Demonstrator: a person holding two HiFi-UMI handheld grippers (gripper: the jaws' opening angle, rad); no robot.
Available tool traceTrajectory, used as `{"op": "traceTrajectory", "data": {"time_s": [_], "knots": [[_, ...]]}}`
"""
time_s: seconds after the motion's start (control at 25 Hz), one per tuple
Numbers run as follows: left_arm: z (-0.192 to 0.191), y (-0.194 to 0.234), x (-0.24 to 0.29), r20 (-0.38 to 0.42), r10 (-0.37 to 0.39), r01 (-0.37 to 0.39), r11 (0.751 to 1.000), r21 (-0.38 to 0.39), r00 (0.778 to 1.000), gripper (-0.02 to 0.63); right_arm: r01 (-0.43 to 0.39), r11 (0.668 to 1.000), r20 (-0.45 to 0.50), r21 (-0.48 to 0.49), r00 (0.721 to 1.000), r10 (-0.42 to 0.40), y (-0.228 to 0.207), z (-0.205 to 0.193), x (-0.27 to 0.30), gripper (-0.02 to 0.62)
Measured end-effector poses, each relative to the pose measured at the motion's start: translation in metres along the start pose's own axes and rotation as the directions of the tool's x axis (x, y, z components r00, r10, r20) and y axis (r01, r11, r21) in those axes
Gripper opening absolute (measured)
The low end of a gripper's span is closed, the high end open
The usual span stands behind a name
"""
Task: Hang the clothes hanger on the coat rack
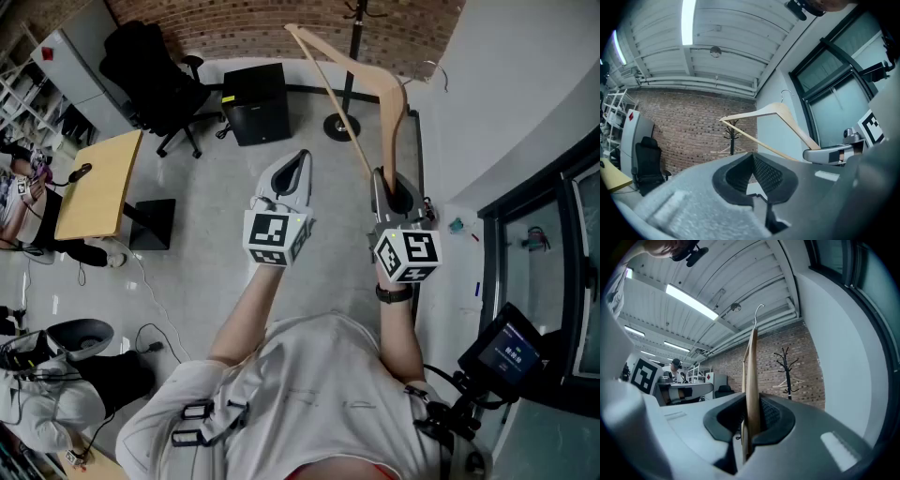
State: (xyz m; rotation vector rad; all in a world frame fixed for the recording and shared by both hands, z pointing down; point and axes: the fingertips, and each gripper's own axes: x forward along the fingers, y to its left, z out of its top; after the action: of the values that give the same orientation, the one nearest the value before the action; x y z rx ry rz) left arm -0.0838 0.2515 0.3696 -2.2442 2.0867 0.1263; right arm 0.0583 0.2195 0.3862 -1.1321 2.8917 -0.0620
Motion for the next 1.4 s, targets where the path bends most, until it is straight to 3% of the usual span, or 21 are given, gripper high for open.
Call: {"op": "traceTrajectory", "data": {"time_s": [0.44, 0.64, 0.84, 1.04, 1.12, 1.24, 1.4], "knots": [[-0.012, -0.107, 0.063, -0.022, -0.111, 0.112, 0.993, 0.032, 0.994, 0.0, 0.122, 0.992, 0.028, 0.04, 0.992, -0.123, -0.118, 0.006, -0.046, 0.044], [-0.011, -0.132, 0.076, 0.025, -0.098, 0.096, 0.994, 0.051, 0.995, 0.0, 0.125, 0.989, -0.011, 0.074, 0.992, -0.125, -0.149, -0.009, -0.06, 0.044], [-0.012, -0.151, 0.091, 0.023, -0.108, 0.106, 0.992, 0.066, 0.994, 0.0, 0.107, 0.994, -0.03, 0.031, 0.994, -0.106, -0.168, -0.017, -0.062, 0.044], [-0.036, -0.151, 0.1, -0.03, -0.101, 0.103, 0.992, 0.078, 0.994, 0.0, 0.034, 0.999, -0.021, 0.026, 0.999, -0.033, -0.17, -0.018, -0.045, 0.044], [-0.043, -0.147, 0.111, -0.042, -0.132, 0.134, 0.99, 0.052, 0.99, 0.0, 0.015, 0.999, -0.022, 0.035, 1.0, -0.015, -0.173, -0.023, -0.034, 0.046], [-0.049, -0.136, 0.131, -0.035, -0.194, 0.194, 0.981, -0.008, 0.98, 0.0, 0.034, 0.998, -0.015, 0.049, 0.999, -0.033, -0.178, -0.031, -0.013, 0.044], [-0.061, -0.105, 0.173, -0.023, -0.185, 0.185, 0.982, 0.036, 0.983, 0.0, 0.054, 0.997, -0.055, 0.051, 0.997, -0.051, -0.195, -0.041, 0.025, 0.044]]}}
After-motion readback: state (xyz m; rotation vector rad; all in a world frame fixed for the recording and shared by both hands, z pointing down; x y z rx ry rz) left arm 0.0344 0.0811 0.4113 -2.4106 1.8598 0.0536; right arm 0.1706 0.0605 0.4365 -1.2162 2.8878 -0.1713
